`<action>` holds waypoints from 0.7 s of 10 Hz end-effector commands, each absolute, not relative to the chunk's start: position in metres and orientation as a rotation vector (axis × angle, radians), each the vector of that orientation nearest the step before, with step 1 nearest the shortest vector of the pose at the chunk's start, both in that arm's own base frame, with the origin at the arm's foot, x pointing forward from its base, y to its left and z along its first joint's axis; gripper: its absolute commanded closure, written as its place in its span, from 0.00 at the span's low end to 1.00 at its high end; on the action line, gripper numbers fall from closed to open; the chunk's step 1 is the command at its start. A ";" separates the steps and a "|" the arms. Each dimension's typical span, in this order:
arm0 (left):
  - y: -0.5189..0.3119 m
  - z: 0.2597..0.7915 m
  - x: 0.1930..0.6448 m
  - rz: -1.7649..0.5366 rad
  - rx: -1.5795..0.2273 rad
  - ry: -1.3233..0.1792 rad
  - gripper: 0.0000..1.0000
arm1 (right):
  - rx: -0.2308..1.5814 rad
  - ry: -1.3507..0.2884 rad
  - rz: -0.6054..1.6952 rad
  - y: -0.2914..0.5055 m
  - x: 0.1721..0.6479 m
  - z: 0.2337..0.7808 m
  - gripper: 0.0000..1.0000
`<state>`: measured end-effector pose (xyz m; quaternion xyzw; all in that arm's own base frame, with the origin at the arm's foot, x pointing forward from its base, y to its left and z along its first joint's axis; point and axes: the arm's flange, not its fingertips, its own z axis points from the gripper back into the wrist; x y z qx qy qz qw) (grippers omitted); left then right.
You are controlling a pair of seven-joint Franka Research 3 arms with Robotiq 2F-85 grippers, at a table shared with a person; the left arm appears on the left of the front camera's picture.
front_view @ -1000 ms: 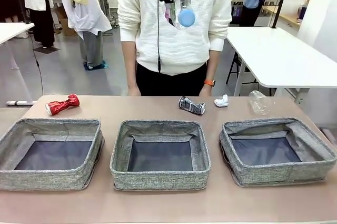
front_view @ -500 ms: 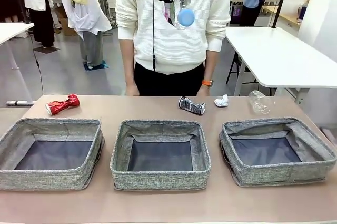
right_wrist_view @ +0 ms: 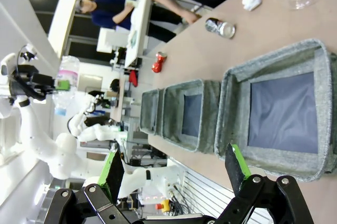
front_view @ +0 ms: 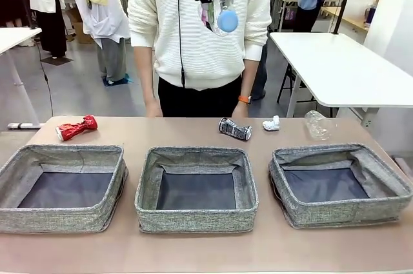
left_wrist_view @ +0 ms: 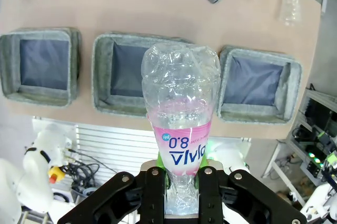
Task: Sort the waste into the appropriate baskets.
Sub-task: Place the picked waste into the Fabric basket indicated by the person.
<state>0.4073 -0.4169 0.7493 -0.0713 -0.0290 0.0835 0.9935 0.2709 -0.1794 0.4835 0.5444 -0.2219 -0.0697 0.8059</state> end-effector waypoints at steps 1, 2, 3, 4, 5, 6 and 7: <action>-0.411 0.750 0.403 0.170 -0.129 -0.065 0.78 | 1.178 -0.499 -0.128 -0.179 0.273 0.485 0.00; -0.411 0.750 0.403 0.170 -0.129 -0.065 0.78 | 1.178 -0.499 -0.128 -0.179 0.273 0.485 0.00; -0.411 0.750 0.403 0.170 -0.129 -0.065 0.78 | 1.178 -0.499 -0.128 -0.179 0.273 0.485 0.00; -0.411 0.750 0.403 0.170 -0.129 -0.065 0.78 | 1.178 -0.499 -0.128 -0.179 0.273 0.485 0.00; -0.411 0.750 0.403 0.170 -0.129 -0.065 0.78 | 1.178 -0.499 -0.128 -0.179 0.273 0.485 0.00; -0.411 0.750 0.403 0.170 -0.129 -0.065 0.78 | 1.178 -0.499 -0.128 -0.179 0.273 0.485 0.00; -0.411 0.750 0.403 0.170 -0.129 -0.065 0.78 | 1.178 -0.499 -0.128 -0.179 0.273 0.485 0.00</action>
